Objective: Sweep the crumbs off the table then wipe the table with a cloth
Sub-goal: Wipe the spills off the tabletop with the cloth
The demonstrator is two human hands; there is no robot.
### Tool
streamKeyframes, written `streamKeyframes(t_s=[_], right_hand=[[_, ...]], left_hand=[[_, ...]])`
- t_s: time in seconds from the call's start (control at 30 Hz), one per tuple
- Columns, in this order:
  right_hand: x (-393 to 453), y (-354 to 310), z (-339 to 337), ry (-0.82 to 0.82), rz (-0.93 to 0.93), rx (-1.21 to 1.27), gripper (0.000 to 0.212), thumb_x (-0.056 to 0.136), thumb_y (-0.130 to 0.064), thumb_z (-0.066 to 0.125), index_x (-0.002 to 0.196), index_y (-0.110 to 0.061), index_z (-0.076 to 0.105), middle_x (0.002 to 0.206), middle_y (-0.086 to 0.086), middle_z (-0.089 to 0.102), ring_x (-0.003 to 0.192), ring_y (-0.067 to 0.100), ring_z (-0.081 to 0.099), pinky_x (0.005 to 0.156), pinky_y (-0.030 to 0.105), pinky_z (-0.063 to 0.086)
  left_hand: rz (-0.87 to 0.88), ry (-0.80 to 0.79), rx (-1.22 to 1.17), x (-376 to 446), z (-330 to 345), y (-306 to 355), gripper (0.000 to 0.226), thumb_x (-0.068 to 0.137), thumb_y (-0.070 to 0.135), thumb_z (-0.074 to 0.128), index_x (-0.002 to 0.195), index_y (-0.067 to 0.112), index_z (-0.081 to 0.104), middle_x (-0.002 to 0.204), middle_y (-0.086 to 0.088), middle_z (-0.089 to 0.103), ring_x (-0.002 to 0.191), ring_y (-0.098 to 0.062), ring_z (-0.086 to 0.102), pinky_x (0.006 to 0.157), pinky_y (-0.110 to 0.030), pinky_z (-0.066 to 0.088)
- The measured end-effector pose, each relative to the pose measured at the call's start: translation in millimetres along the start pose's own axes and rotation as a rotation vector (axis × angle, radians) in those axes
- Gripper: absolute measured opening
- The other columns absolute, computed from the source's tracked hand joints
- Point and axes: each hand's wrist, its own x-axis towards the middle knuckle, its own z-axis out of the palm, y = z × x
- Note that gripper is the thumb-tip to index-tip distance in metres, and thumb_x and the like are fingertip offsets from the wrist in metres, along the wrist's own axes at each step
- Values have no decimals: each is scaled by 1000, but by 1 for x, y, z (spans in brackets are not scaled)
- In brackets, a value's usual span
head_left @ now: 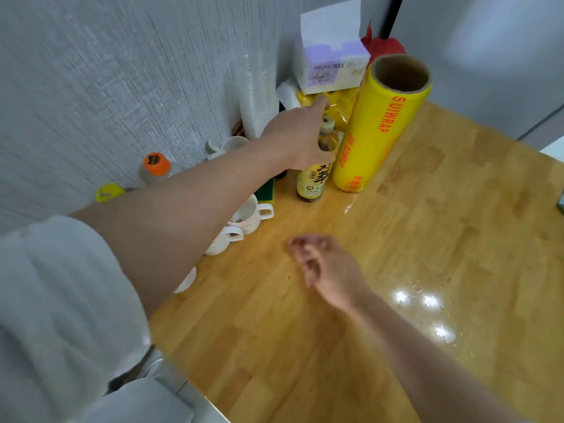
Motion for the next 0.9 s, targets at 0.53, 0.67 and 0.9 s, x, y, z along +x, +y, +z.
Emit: streamKeyframes(t_s=[0.53,0.67,0.9], right_hand=[[-94,-29,34,-182,-283,135,27,93,-6,59,110,-21,74,128,-9,59,77,11,70,76,24,57],[-95,34,-38,-99,-73,166,28,95,2,56,108,-14,75,107,-3,66,73,11,64,72,34,54],[-122,56,-50,245,402,157,29,94,-4,50,107,-18,72,104,6,69,92,14,60,74,26,48]], left_hand=[[-131,-546,65,-188,75,35,59,98,8,42,151,33,37,152,-5,38,137,-32,40,104,-44,44],[-302,-623,3,-221,100,17,72,103,15,44,156,51,10,168,0,-6,153,-34,-1,121,-46,21],[-401,-612,3,-238,127,16,88,89,58,64,154,56,3,167,-8,-17,152,-38,-8,121,-58,17]])
